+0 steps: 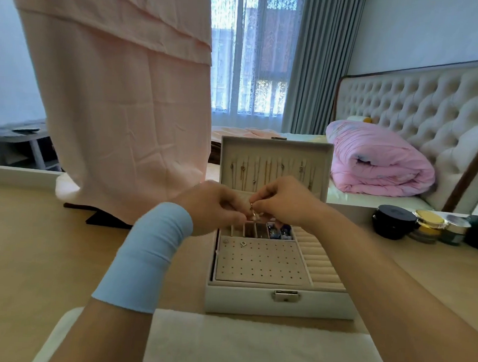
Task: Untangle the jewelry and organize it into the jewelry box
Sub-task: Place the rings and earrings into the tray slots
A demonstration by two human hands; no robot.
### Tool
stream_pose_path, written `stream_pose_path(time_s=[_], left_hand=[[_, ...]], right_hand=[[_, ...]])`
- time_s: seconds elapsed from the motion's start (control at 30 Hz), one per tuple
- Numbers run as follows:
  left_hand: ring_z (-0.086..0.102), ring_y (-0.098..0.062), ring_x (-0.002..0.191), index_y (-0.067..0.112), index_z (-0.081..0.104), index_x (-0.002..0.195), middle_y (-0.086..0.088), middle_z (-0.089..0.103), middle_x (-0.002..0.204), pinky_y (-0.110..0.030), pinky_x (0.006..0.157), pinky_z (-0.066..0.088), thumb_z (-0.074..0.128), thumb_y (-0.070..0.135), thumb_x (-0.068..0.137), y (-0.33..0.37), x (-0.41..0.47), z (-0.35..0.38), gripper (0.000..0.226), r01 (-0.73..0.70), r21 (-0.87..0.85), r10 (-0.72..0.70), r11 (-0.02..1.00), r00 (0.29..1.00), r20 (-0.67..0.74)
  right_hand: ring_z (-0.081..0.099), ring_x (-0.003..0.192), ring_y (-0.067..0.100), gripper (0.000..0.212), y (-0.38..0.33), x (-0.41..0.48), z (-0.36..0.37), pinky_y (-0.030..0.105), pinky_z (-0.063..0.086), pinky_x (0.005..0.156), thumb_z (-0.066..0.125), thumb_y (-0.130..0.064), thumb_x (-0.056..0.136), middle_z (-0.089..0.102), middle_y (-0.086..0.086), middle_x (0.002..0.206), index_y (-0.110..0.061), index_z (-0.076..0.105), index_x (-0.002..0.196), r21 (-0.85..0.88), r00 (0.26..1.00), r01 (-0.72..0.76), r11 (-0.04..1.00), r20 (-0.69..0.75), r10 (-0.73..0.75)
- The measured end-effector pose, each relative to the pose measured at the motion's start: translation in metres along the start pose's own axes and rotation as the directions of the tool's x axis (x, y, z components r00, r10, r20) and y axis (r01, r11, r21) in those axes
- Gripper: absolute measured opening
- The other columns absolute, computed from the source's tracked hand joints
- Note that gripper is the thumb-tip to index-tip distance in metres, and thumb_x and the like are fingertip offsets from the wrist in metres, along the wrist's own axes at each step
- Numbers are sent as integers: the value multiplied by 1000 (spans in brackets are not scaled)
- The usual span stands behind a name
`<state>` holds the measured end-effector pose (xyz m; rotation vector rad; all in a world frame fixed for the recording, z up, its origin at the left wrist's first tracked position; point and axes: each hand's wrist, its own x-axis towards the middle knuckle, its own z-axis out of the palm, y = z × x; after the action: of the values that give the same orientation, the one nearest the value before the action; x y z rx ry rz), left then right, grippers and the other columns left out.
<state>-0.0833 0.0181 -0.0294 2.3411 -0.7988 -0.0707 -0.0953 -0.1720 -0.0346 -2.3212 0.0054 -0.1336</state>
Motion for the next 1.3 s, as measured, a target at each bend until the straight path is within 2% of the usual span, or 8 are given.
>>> stream_pose_path(time_s=[0.1, 0.23, 0.6, 0.7, 0.8, 0.93, 1.07, 1.3], left_hand=[[64, -4, 69, 29, 74, 94, 8, 70, 76, -16, 71, 47, 71, 23, 87, -18, -2, -9, 10, -18, -159, -4, 987, 990, -143], [67, -12, 73, 32, 71, 89, 2, 72, 80, -20, 70, 47, 70, 22, 88, -35, 1, -5, 10, 5, -207, -46, 978, 979, -196], [67, -18, 79, 34, 70, 93, 3, 71, 84, -18, 70, 49, 66, 26, 91, -44, 6, 3, 9, -2, -189, -45, 982, 969, -243], [63, -13, 74, 34, 70, 95, 6, 68, 80, -18, 69, 46, 65, 27, 91, -41, 8, 7, 10, -20, -178, -25, 984, 968, -248], [60, -8, 73, 35, 71, 96, 13, 64, 75, -19, 70, 44, 66, 27, 91, -42, 10, 10, 11, -24, -168, -21, 986, 965, -261], [59, -6, 77, 36, 72, 99, 16, 66, 82, -28, 79, 50, 68, 31, 88, -38, 14, 17, 12, -45, -123, 6, 991, 954, -301], [55, 0, 74, 33, 71, 105, 16, 68, 91, -29, 80, 52, 70, 38, 87, -28, 18, 25, 19, -38, 5, 38, 999, 934, -356], [58, -10, 90, 38, 63, 103, 14, 65, 100, -25, 76, 46, 61, 38, 91, -21, 22, 43, 13, 12, 328, 100, 945, 941, -323]], right_hand=[[65, 63, 8, 7, -2, 9, 10, 28, 60, 62, 70, -16, 93, 75, 5, 83, -20, 75, 96, -36, 1000, -16, 999, 26, 17], [54, 41, -3, 6, -3, 12, 22, 15, 44, 44, 70, -17, 94, 68, -2, 62, -18, 75, 94, -99, 1000, -23, 995, 18, 25], [54, 43, 1, 13, -5, 17, 30, 18, 46, 49, 65, -27, 97, 70, -1, 69, -17, 75, 95, -81, 999, -19, 997, 25, 21], [60, 52, 5, 13, -5, 16, 21, 21, 50, 53, 63, -27, 99, 75, 3, 89, -19, 73, 99, -7, 999, -35, 999, -1, 35], [62, 82, 4, 11, -4, 13, 19, 26, 53, 75, 64, -24, 97, 71, -5, 95, -23, 75, 98, -130, 1000, 17, 991, 20, -14], [64, 66, 7, 21, -4, 5, 20, 22, 52, 58, 57, -15, 99, 71, 0, 89, -23, 71, 111, 105, 994, 38, 994, 97, -49], [76, 85, 18, 21, 1, 3, 15, 26, 59, 62, 66, -9, 95, 77, 8, 98, -13, 72, 115, 354, 992, 19, 935, 113, -63], [75, 76, 18, 17, 18, 4, 3, 27, 62, 62, 71, -5, 90, 76, 12, 91, -9, 73, 107, 322, 1000, -20, 946, -15, 26]])
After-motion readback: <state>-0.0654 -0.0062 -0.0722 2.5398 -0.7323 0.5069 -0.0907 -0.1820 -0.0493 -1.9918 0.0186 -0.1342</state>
